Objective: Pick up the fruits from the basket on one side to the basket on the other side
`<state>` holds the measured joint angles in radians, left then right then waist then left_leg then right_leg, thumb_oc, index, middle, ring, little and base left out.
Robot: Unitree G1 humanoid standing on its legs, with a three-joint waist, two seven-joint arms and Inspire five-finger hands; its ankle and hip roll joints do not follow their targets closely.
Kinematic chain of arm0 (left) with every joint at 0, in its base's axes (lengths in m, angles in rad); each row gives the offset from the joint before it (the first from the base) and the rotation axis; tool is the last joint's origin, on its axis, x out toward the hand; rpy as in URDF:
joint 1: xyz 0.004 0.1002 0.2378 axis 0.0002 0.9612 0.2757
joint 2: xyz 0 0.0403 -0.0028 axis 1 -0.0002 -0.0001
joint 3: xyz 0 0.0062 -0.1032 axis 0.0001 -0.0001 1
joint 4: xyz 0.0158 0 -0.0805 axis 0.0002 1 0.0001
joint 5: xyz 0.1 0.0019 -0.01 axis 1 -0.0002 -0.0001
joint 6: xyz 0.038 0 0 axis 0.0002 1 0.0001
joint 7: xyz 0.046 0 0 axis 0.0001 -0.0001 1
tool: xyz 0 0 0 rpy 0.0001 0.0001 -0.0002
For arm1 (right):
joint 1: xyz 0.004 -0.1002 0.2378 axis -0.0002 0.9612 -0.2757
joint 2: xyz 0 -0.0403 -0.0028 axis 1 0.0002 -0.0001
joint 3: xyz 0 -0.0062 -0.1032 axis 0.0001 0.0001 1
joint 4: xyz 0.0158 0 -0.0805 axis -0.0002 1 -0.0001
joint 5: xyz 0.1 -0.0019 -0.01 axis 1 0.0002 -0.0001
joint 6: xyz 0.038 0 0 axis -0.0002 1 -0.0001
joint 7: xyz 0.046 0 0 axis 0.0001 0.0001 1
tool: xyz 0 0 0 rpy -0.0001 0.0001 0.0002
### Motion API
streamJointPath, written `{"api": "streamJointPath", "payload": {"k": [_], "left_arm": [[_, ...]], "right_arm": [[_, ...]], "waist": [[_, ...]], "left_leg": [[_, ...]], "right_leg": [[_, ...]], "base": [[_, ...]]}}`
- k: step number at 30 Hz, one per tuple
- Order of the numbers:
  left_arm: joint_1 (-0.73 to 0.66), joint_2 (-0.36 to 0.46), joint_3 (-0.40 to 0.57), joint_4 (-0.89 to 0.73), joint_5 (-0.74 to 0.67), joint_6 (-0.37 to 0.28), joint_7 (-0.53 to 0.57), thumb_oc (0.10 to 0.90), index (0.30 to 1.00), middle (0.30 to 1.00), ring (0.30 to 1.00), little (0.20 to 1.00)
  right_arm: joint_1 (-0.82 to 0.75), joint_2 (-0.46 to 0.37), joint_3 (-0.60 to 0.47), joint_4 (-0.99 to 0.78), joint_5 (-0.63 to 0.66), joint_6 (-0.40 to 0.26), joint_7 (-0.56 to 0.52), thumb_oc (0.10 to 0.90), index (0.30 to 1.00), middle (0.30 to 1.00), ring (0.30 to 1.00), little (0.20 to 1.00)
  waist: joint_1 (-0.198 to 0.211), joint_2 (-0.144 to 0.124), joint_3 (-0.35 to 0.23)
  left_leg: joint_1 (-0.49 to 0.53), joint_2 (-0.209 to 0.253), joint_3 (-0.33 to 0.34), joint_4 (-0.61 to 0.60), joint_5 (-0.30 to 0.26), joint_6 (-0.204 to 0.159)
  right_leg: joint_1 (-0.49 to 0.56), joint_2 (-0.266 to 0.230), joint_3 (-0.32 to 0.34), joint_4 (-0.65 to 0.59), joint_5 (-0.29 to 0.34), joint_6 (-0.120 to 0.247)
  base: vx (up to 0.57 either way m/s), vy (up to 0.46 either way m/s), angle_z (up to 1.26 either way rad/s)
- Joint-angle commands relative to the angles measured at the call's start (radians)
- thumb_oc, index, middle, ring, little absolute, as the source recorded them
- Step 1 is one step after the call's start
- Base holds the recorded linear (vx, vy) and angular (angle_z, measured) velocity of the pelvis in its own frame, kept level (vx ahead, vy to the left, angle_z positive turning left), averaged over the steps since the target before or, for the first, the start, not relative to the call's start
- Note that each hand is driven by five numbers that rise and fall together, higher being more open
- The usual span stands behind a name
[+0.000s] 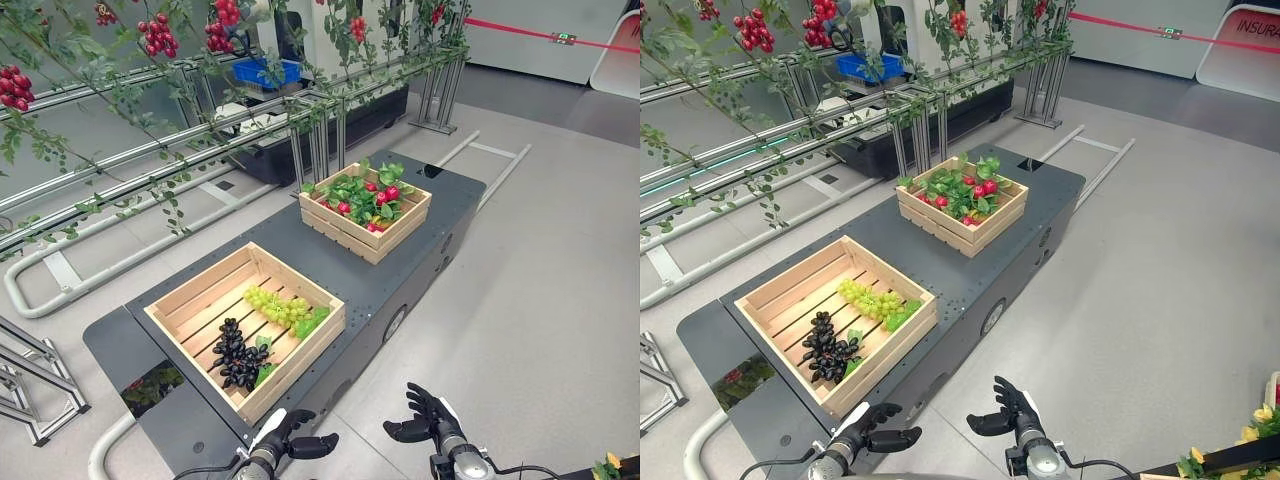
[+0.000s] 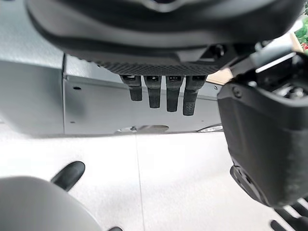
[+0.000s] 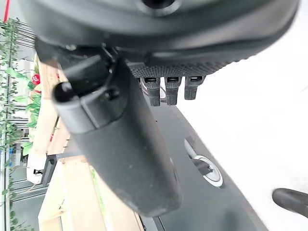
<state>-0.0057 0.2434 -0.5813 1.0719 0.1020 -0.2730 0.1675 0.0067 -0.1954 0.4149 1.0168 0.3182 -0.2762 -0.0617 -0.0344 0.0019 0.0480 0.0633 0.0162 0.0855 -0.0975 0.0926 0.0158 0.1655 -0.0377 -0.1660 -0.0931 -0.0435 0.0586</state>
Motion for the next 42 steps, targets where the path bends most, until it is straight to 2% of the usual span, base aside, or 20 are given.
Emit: {"api": "streamJointPath", "payload": {"k": [1,3,6,10,21,27,32,34,37,39,40,42], "left_arm": [[-0.110,-0.028,-0.032,-0.010,-0.042,-0.069,-0.011,0.800,0.900,0.900,0.900,0.900],[-0.107,-0.026,-0.029,-0.016,-0.079,-0.070,-0.043,0.800,0.900,0.900,0.900,0.900],[-0.102,-0.018,-0.030,-0.035,-0.063,-0.074,-0.033,0.800,0.900,0.900,0.900,0.900],[-0.111,0.005,-0.033,-0.082,-0.023,-0.097,0.054,0.800,0.900,0.900,0.900,0.900],[-0.098,0.018,-0.014,-0.117,0.039,-0.109,0.143,0.800,0.900,0.900,0.900,0.900],[-0.106,0.050,0.005,-0.187,0.076,-0.177,0.251,0.800,0.900,0.900,0.900,0.900],[-0.121,0.097,0.042,-0.337,0.105,-0.255,0.342,0.800,0.900,0.900,0.900,0.900],[-0.119,0.125,0.076,-0.421,0.121,-0.287,0.389,0.800,0.900,0.900,0.900,0.900],[-0.101,0.171,0.180,-0.563,0.054,-0.341,0.410,0.800,0.900,0.900,0.900,0.900],[-0.106,0.176,0.220,-0.594,0.023,-0.353,0.398,0.800,0.900,0.900,0.900,0.900],[-0.141,0.177,0.251,-0.603,-0.005,-0.379,0.380,0.800,0.900,0.900,0.900,0.900],[-0.170,0.178,0.261,-0.596,0.013,-0.393,0.397,0.800,0.900,0.900,0.900,0.900]], "right_arm": [[-0.106,-0.006,0.035,-0.013,0.010,-0.030,0.004,0.800,0.900,0.900,0.900,0.900],[-0.106,-0.007,0.039,-0.013,0.021,-0.020,0.008,0.800,0.900,0.900,0.900,0.900],[-0.106,-0.010,0.039,-0.025,0.029,-0.010,0.001,0.800,0.900,0.900,0.900,0.900],[-0.106,-0.022,0.037,-0.034,0.042,-0.004,0.003,0.800,0.900,0.900,0.900,0.900],[-0.091,-0.017,0.038,-0.052,0.062,0.000,0.011,0.800,0.900,0.900,0.900,0.900],[-0.090,-0.018,0.037,-0.073,0.092,0.012,0.003,0.800,0.900,0.900,0.900,0.900],[-0.084,-0.030,0.027,-0.117,0.118,0.042,-0.006,0.800,0.900,0.900,0.900,0.900],[-0.076,-0.035,0.015,-0.134,0.130,0.054,-0.007,0.800,0.900,0.900,0.900,0.900],[-0.036,-0.043,-0.023,-0.181,0.118,0.067,-0.012,0.800,0.900,0.900,0.900,0.900],[-0.019,-0.047,-0.038,-0.210,0.128,0.067,-0.023,0.800,0.900,0.900,0.900,0.900],[-0.013,-0.055,-0.054,-0.229,0.152,0.049,-0.044,0.800,0.900,0.900,0.900,0.900],[-0.026,-0.060,-0.064,-0.214,0.167,0.023,-0.048,0.800,0.900,0.900,0.900,0.900]], "waist": [[0.026,-0.004,0.068],[0.027,-0.004,0.071],[0.027,-0.003,0.077],[0.026,0.001,0.087],[0.035,0.001,0.088],[0.039,0.008,0.100],[0.046,0.015,0.112],[0.052,0.017,0.114],[0.055,0.017,0.116],[0.049,0.017,0.121],[0.041,0.018,0.131],[0.040,0.021,0.135]], "left_leg": [[0.101,-0.005,0.030,0.010,-0.188,-0.002],[0.101,-0.004,0.029,0.010,-0.187,-0.003],[0.099,-0.003,0.030,0.010,-0.185,-0.004],[0.094,-0.002,0.027,0.010,-0.181,-0.005],[0.099,-0.007,0.015,0.010,-0.179,-0.009],[0.097,-0.008,0.013,0.010,-0.172,-0.011],[0.094,-0.012,0.001,0.010,-0.166,-0.013],[0.096,-0.013,-0.003,0.010,-0.165,-0.014],[0.103,-0.005,0.031,0.010,-0.152,-0.023],[0.101,-0.005,0.063,0.010,-0.139,-0.028],[0.088,-0.002,0.090,0.010,-0.125,-0.037],[0.078,-0.002,0.077,0.010,-0.123,-0.038]], "right_leg": [[-0.008,-0.029,-0.036,0.006,0.004,0.008],[-0.008,-0.030,-0.037,0.006,0.004,0.007],[-0.010,-0.030,-0.036,0.006,0.005,0.006],[-0.014,-0.030,-0.037,0.006,0.007,0.005],[-0.002,-0.036,-0.053,0.006,0.004,0.003],[0.002,-0.039,-0.069,0.006,0.003,-0.003],[0.006,-0.041,-0.077,0.006,0.000,-0.012],[0.010,-0.042,-0.082,0.006,-0.003,-0.016],[0.021,-0.045,-0.100,0.006,-0.004,-0.024],[0.028,-0.050,-0.117,0.006,0.000,-0.023],[0.032,-0.056,-0.144,0.006,0.002,-0.022],[0.032,-0.059,-0.152,0.006,0.003,-0.022]], "base": [[0.00,0.000,0.00],[0.00,0.000,0.00],[0.00,0.000,0.00],[0.00,0.000,0.00],[0.00,-0.018,0.02],[-0.01,-0.050,0.05],[0.00,-0.036,0.09],[0.03,-0.016,0.12],[0.06,0.029,0.12],[0.01,0.072,0.18],[-0.03,0.096,0.32],[-0.01,0.138,0.65]]}}
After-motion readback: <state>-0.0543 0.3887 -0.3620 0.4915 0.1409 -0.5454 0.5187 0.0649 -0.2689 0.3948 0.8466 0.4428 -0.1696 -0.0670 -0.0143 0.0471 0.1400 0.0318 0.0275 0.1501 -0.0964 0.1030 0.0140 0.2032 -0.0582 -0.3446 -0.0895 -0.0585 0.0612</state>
